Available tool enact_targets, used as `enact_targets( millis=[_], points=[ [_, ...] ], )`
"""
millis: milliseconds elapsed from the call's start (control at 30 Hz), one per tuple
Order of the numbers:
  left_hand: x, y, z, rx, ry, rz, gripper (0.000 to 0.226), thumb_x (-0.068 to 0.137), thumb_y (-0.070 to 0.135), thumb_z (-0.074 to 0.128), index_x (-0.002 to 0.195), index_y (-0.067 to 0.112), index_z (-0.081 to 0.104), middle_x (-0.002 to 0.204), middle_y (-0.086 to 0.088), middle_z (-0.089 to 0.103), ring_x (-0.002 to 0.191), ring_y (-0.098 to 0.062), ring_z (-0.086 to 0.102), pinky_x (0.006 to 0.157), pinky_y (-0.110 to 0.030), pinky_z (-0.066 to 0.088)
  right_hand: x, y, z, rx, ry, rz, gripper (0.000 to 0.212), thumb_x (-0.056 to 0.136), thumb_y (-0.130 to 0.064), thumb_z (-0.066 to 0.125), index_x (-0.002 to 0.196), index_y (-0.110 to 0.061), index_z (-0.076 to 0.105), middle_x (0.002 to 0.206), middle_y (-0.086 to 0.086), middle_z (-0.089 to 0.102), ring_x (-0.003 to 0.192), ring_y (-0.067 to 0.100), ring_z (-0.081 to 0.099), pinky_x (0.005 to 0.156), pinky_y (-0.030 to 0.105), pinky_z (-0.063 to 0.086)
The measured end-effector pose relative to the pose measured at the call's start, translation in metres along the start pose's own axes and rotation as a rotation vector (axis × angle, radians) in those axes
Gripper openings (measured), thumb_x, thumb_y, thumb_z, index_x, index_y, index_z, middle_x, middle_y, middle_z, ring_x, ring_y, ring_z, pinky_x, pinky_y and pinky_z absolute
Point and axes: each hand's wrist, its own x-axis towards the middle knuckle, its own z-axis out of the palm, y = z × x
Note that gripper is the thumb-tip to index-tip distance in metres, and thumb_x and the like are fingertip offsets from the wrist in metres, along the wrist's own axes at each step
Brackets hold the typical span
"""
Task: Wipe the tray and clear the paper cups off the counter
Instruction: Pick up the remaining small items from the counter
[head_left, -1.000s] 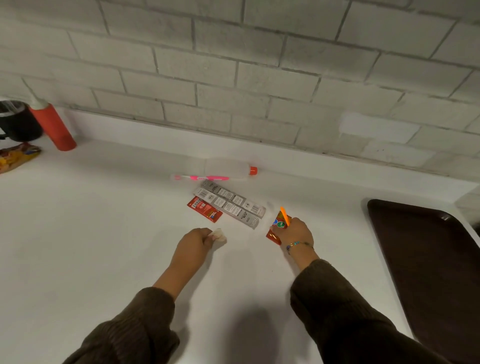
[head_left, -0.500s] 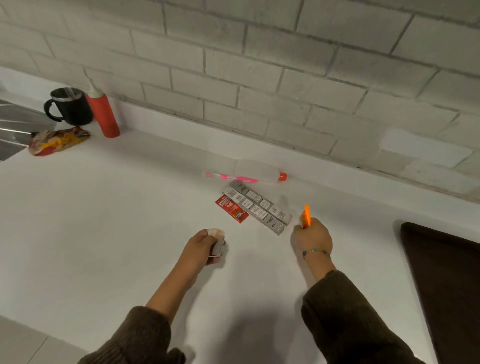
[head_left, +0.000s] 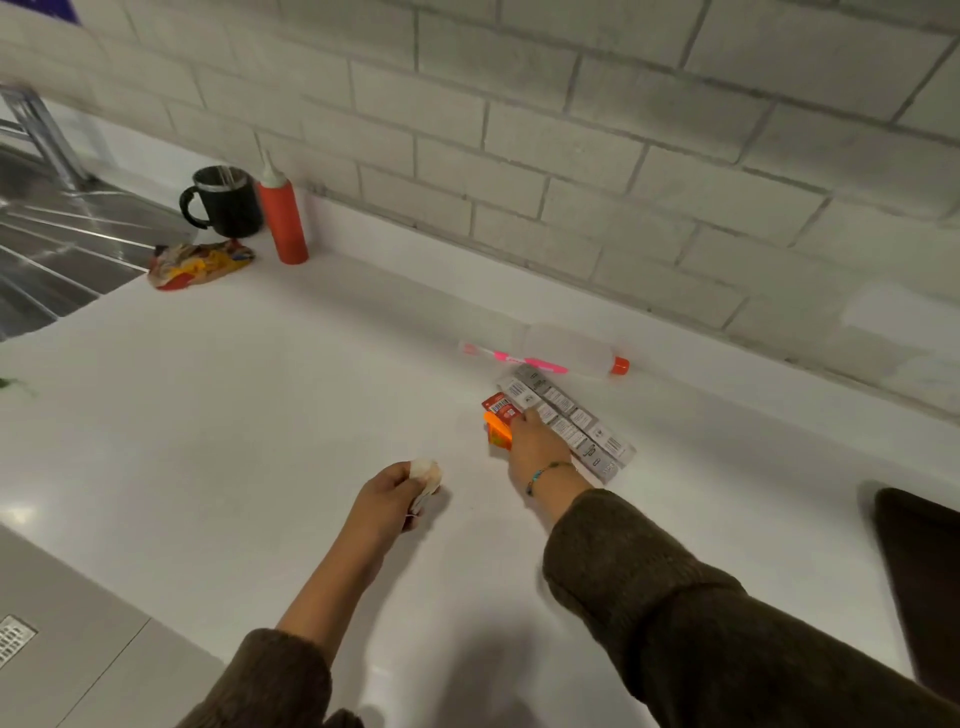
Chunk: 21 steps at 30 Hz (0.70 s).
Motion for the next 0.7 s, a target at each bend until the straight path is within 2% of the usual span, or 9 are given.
enact_targets(
  millis=[167,233,300,400,433,500,567,600,700],
  points=[
    [0.004,-0.006,-0.003,0.015,0.007,-0.018,0.018,0.093,0.027,0.051,0.094,0.027,0.069,0.077,0.003,0.058,0.067,-0.013,0.050,0.065,-0.025,0.044,0.000,-0.005,0.004,0.042,-0.004,0.054,0.029,0.091,-0.008,0.049,0.120,-0.005,0.051,0.135,0.018,0.044,0.100,0.032,0.060,0.081,0.038,0.049],
    [0.008,-0.004,0.004,0.022,-0.008,-0.025,0.023,0.096,0.027,0.046,0.096,0.025,0.068,0.075,0.001,0.051,0.067,-0.015,0.046,0.066,-0.027,0.042,-0.005,0.000,0.005,0.053,0.039,0.060,0.016,0.090,-0.007,0.049,0.104,-0.006,0.056,0.125,0.018,0.052,0.094,0.031,0.062,0.076,0.036,0.048],
    [0.014,0.001,0.013,0.071,-0.039,-0.001,0.026,0.097,0.031,0.042,0.092,0.026,0.066,0.077,0.002,0.049,0.069,-0.015,0.044,0.069,-0.028,0.042,-0.013,0.013,0.007,0.143,0.069,0.129,0.013,0.091,-0.013,0.050,0.101,-0.008,0.057,0.111,0.014,0.060,0.093,0.031,0.062,0.077,0.036,0.048],
    [0.024,0.009,0.028,0.250,-0.129,0.079,0.022,0.089,0.046,0.053,0.098,0.027,0.060,0.094,0.010,0.058,0.079,-0.012,0.054,0.073,-0.027,0.045,-0.032,0.036,0.007,0.552,0.165,0.291,0.023,0.090,-0.034,0.056,0.094,-0.012,0.062,0.095,0.010,0.066,0.090,0.028,0.061,0.073,0.030,0.044],
    [0.029,0.012,0.036,0.317,-0.180,0.114,0.023,0.084,0.045,0.062,0.098,0.028,0.058,0.099,0.011,0.058,0.084,-0.009,0.055,0.071,-0.024,0.044,-0.041,0.045,0.005,0.707,0.221,0.345,0.021,0.089,-0.034,0.057,0.092,-0.013,0.063,0.091,0.010,0.067,0.086,0.027,0.062,0.070,0.026,0.043],
    [0.039,0.016,0.052,0.454,-0.275,0.232,0.026,0.078,0.028,0.073,0.097,0.025,0.057,0.101,0.011,0.058,0.088,-0.010,0.056,0.067,-0.014,0.041,-0.059,0.061,0.000,0.980,0.275,0.420,0.013,0.088,-0.022,0.057,0.092,-0.012,0.065,0.083,0.009,0.067,0.071,0.020,0.064,0.058,0.019,0.042],
    [0.054,0.021,0.077,0.650,-0.361,0.435,0.020,0.081,0.009,0.065,0.100,0.015,0.060,0.103,-0.001,0.062,0.092,-0.017,0.056,0.068,-0.010,0.038,-0.079,0.080,-0.004,1.260,0.214,0.497,0.012,0.086,-0.015,0.053,0.091,-0.011,0.063,0.064,0.005,0.065,0.042,0.010,0.054,0.040,0.018,0.037],
    [0.063,0.022,0.086,0.749,-0.381,0.529,0.018,0.085,0.006,0.057,0.102,0.011,0.062,0.106,-0.008,0.062,0.097,-0.022,0.056,0.074,-0.015,0.039,-0.087,0.087,-0.006,1.369,0.160,0.519,0.010,0.085,-0.015,0.053,0.087,-0.009,0.062,0.056,0.006,0.064,0.034,0.010,0.045,0.036,0.018,0.033],
    [0.093,0.022,0.111,1.050,-0.459,0.727,0.027,0.093,0.011,0.043,0.112,0.010,0.062,0.119,-0.014,0.053,0.113,-0.028,0.048,0.097,-0.033,0.039,-0.107,0.107,-0.009,1.612,0.124,0.603,0.020,0.085,-0.015,0.053,0.066,-0.007,0.052,0.042,0.006,0.054,0.031,0.010,0.031,0.034,0.017,0.027]
  ],
)
